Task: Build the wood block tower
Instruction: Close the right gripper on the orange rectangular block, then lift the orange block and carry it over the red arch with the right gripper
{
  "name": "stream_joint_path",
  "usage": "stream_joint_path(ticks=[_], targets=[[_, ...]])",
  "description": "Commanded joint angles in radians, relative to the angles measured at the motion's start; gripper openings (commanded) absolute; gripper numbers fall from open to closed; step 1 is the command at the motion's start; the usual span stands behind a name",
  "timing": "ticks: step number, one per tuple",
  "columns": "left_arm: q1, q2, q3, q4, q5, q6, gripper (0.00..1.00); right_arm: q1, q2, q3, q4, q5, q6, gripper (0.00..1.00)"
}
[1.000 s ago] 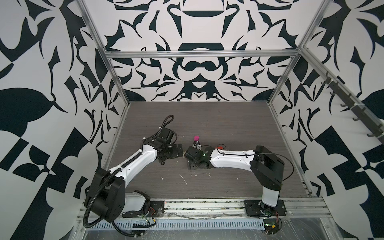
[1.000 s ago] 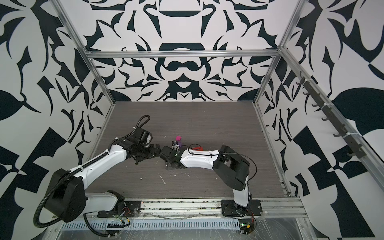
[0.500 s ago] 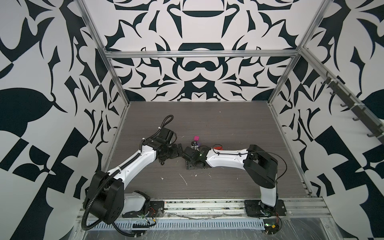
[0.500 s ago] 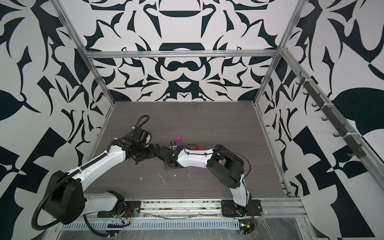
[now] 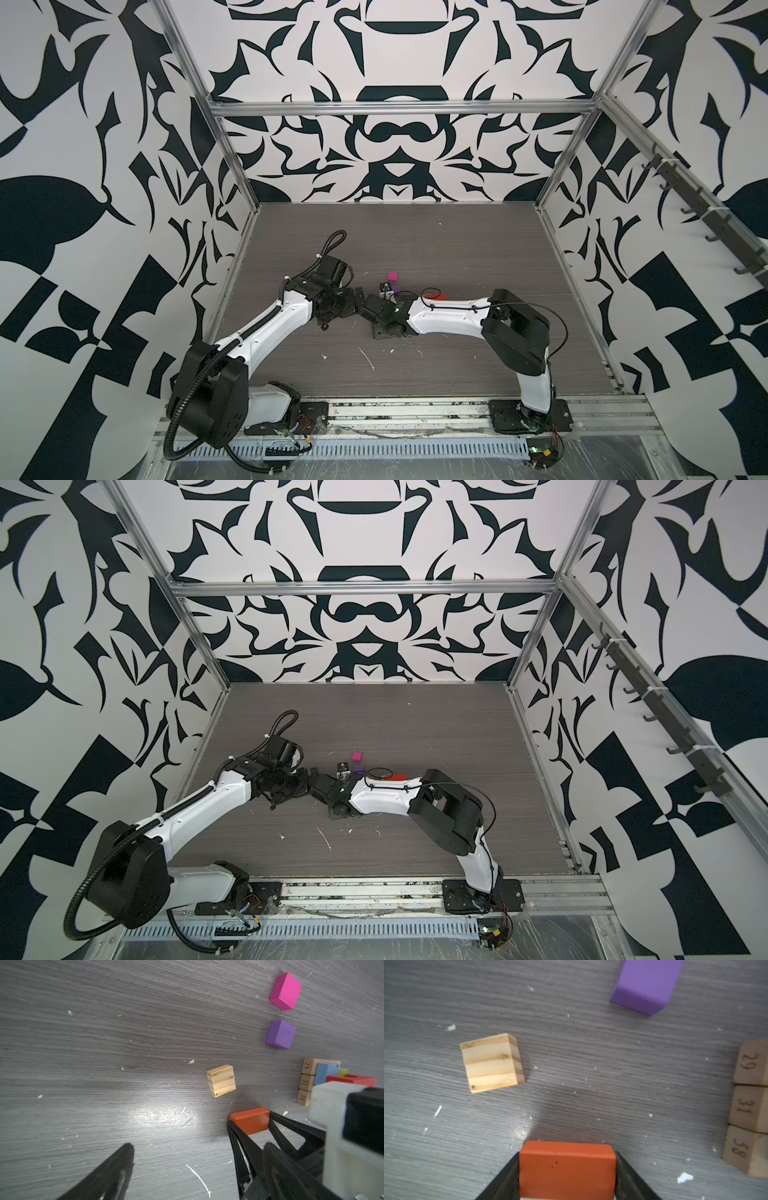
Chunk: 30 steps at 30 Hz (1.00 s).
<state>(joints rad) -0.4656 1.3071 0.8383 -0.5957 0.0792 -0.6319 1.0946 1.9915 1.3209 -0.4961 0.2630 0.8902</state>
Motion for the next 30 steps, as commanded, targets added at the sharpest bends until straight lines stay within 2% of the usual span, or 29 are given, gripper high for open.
stream_joint_path(ticks=[1, 15, 30], targets=[[0.001, -0.015, -0.018, -0.014, 0.012, -0.011, 1.00, 0.005, 0.007, 0.023, -0.035, 0.020, -0.006, 0.66], [0.002, -0.006, -0.024, 0.002, 0.031, -0.012, 1.00, 0.005, -0.047, 0.040, -0.085, 0.049, -0.053, 0.62], [0.002, 0.015, -0.024, 0.032, 0.062, -0.034, 1.00, -0.044, -0.248, -0.024, -0.141, 0.082, -0.098, 0.59]])
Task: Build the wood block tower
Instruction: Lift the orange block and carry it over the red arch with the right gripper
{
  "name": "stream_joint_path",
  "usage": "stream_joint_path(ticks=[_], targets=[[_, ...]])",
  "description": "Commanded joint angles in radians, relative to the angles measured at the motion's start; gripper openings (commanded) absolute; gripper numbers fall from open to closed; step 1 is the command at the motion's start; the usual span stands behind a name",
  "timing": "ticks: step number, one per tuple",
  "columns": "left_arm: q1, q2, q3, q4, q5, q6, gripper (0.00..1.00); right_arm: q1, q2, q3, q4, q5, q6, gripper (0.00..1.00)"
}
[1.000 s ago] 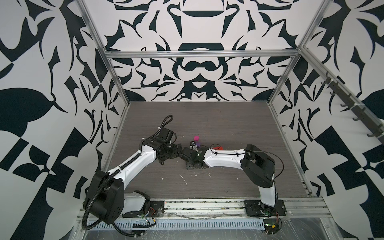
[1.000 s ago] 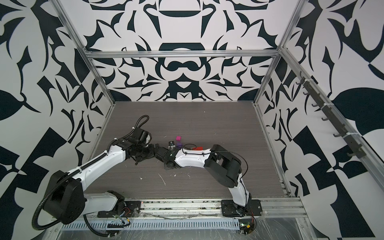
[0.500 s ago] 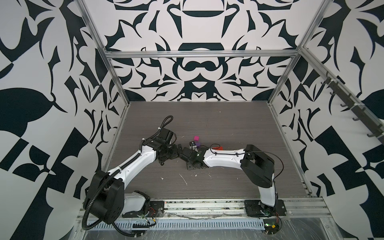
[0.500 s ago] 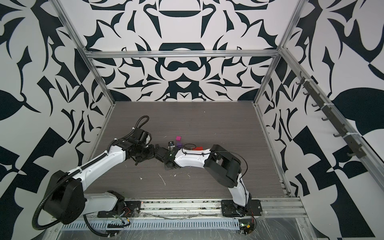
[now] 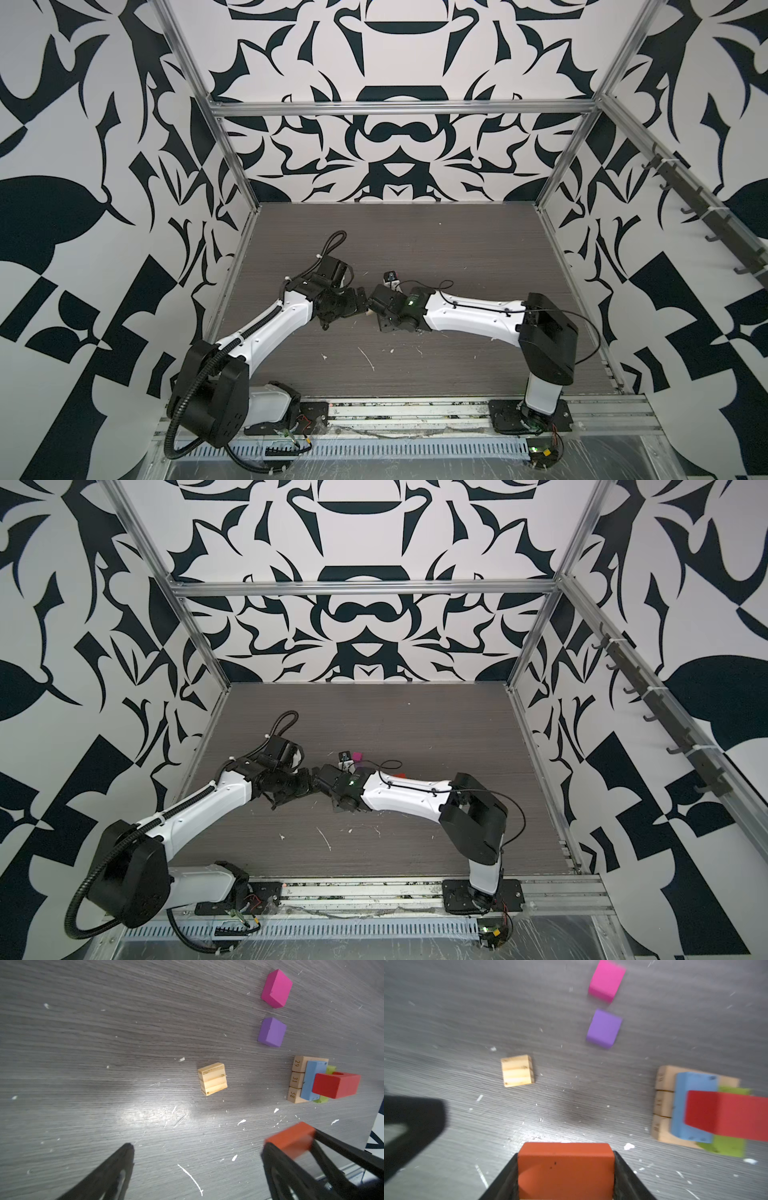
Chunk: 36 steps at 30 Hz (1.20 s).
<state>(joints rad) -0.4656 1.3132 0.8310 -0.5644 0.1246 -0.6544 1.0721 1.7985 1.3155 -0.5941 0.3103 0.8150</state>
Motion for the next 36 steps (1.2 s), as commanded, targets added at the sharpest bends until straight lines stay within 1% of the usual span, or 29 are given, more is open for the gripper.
stream_joint_path(ticks=[1, 12, 22, 29, 36], targets=[[0.002, 0.010, -0.016, 0.002, 0.017, -0.011, 1.00, -0.029, -0.070, -0.022, -0.049, 0.035, -0.029, 0.60], [0.002, 0.021, -0.006, 0.009, 0.029, -0.016, 1.00, -0.144, -0.197, -0.047, -0.125, 0.022, -0.098, 0.60], [0.001, 0.028, -0.004, 0.018, 0.041, -0.022, 1.00, -0.264, -0.251, -0.077, -0.142, -0.039, -0.174, 0.60], [0.000, 0.031, -0.006, 0.024, 0.046, -0.027, 1.00, -0.320, -0.244, -0.081, -0.147, -0.077, -0.215, 0.60], [0.000, 0.037, -0.003, 0.026, 0.051, -0.028, 1.00, -0.348, -0.217, -0.081, -0.145, -0.100, -0.231, 0.60]])
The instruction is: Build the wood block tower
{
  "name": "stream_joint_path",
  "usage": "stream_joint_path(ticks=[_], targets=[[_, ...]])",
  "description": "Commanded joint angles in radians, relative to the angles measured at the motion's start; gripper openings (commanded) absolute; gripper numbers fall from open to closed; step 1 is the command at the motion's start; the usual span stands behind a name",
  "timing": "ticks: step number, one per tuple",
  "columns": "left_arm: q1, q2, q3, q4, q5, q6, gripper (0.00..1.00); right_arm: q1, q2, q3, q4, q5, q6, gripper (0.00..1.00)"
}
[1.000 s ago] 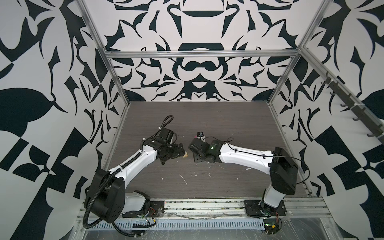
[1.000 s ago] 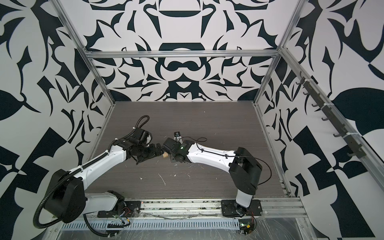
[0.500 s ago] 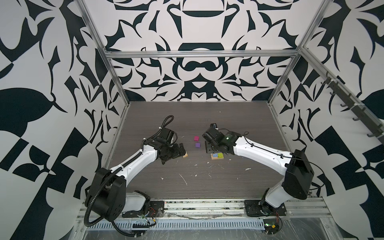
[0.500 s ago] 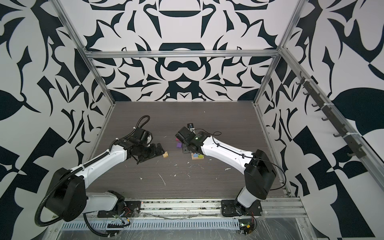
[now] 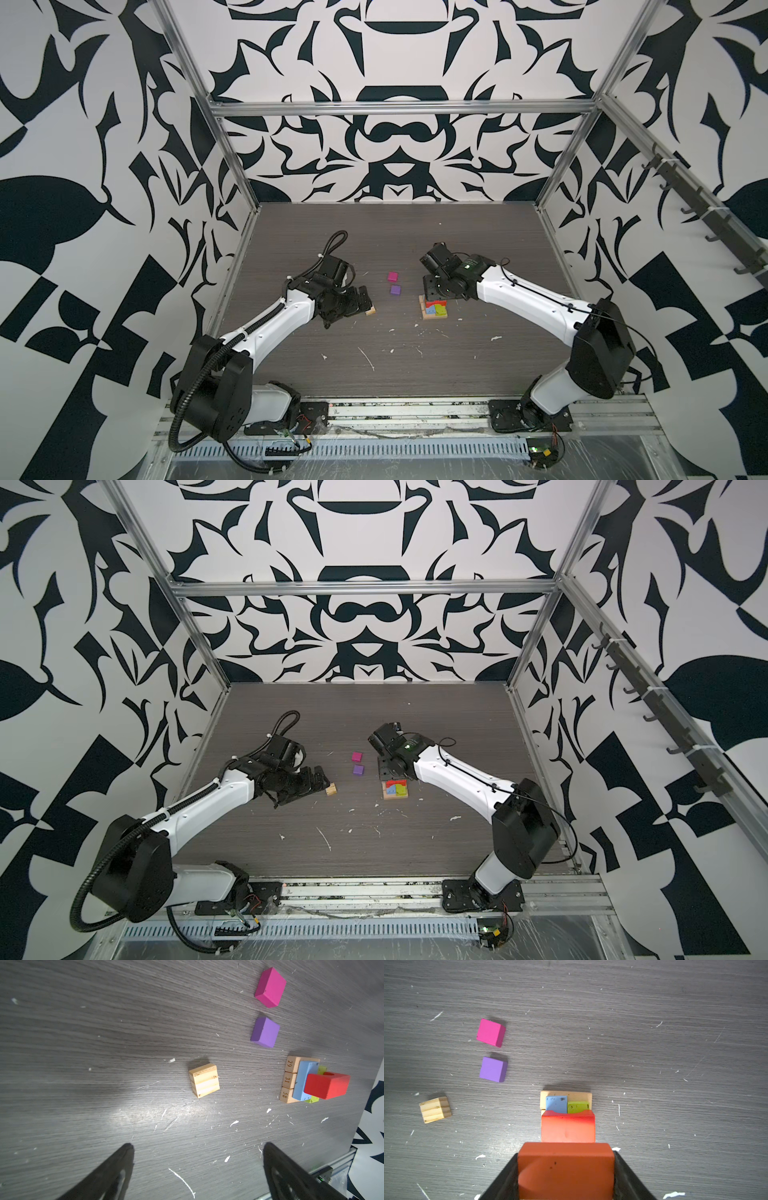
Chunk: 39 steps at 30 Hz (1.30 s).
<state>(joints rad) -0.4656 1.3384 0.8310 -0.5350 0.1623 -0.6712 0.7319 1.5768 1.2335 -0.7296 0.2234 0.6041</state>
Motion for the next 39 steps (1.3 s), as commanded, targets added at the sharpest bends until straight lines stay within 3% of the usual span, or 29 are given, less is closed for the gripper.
stream_joint_path(ticks=[1, 39], targets=[[0.000, 0.012, -0.003, -0.002, 0.013, -0.011, 1.00, -0.009, 0.009, 0.002, -0.009, -0.018, -0.021, 0.60], [0.001, 0.008, -0.011, 0.001, 0.020, -0.011, 1.00, -0.043, 0.084, -0.040, 0.071, -0.072, -0.036, 0.59]])
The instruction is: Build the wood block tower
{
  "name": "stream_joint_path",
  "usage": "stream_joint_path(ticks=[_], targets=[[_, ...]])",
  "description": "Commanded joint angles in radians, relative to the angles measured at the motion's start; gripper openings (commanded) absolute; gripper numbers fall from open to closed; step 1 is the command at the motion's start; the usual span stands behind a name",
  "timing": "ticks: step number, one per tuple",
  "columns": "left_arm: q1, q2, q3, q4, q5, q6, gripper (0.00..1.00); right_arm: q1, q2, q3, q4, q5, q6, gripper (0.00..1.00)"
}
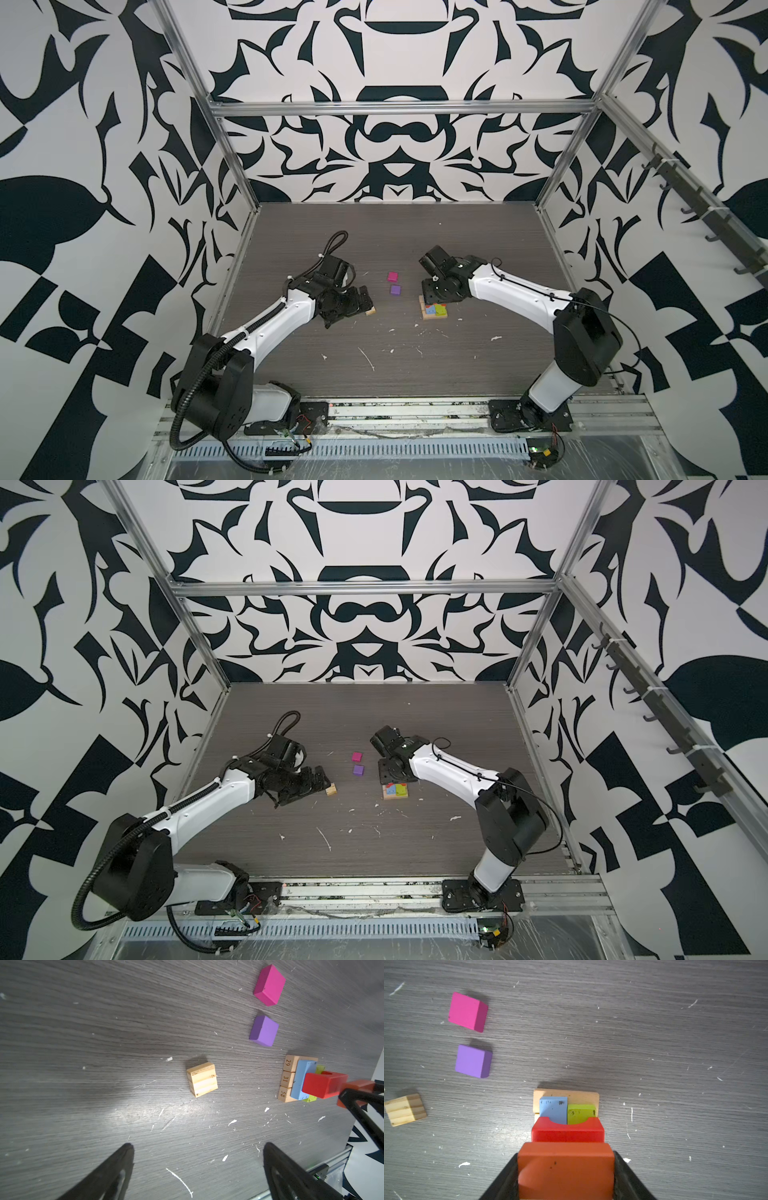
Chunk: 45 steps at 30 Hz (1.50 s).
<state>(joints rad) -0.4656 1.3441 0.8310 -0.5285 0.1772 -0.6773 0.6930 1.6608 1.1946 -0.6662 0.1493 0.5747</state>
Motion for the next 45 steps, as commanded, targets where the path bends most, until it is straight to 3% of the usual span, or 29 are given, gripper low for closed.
stream_joint_path(ticks=[1, 45], targets=[[0.001, 0.005, -0.012, -0.005, 0.004, -0.005, 1.00, -0.004, 0.001, -0.002, 0.007, 0.003, -0.006, 0.59], [0.000, 0.003, -0.018, -0.005, 0.007, -0.002, 1.00, -0.004, 0.014, -0.012, 0.025, 0.024, -0.010, 0.60]])
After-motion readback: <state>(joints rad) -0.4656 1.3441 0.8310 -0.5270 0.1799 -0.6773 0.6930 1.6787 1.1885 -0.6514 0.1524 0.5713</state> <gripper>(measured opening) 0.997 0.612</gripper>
